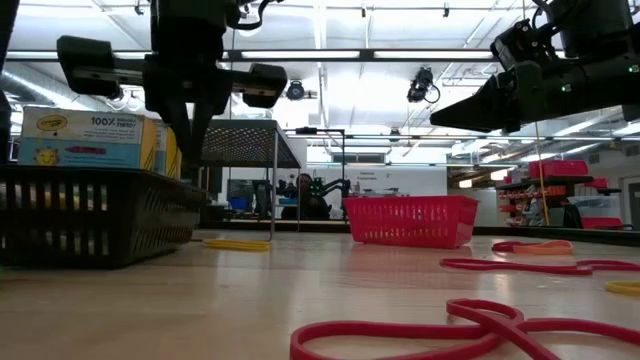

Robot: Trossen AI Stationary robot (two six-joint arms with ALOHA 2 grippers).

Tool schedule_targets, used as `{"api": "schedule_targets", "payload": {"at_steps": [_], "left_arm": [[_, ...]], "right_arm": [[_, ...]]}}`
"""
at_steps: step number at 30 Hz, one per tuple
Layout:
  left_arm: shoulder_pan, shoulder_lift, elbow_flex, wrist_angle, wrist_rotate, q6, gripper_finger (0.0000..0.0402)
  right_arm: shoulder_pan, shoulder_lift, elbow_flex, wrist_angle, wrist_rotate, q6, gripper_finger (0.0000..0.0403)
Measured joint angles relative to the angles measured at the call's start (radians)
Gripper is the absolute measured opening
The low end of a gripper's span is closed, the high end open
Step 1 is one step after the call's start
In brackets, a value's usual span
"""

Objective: Pick & Place Office Desk Supplies
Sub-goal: Adjust the crayon boxes in the black basket

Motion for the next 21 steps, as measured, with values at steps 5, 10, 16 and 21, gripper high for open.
{"api": "schedule_targets", "payload": {"at_steps": [5,10,16,21], "left_arm": [[0.000,0.015,0.009,-0.028,0.039,0.020,0.0001],[0.000,0.032,0.009,-0.053,0.053,0.023,0.0001],[0.000,0.057,0.009,-0.072,0.077,0.023,0.0001],[0.000,0.076,0.009,-0.068,0.083,0.029,0.0001]], "right_arm": [[0.000,0.000,0.000,0.000,0.000,0.000,0.0110],[0.000,0.000,0.000,0.004,0.000,-0.004,0.0110],[0.000,0.000,0.000,0.008,0.001,-0.014,0.0110],[0.000,0.000,0.000,0.008,0.001,-0.016,0.0110]]}}
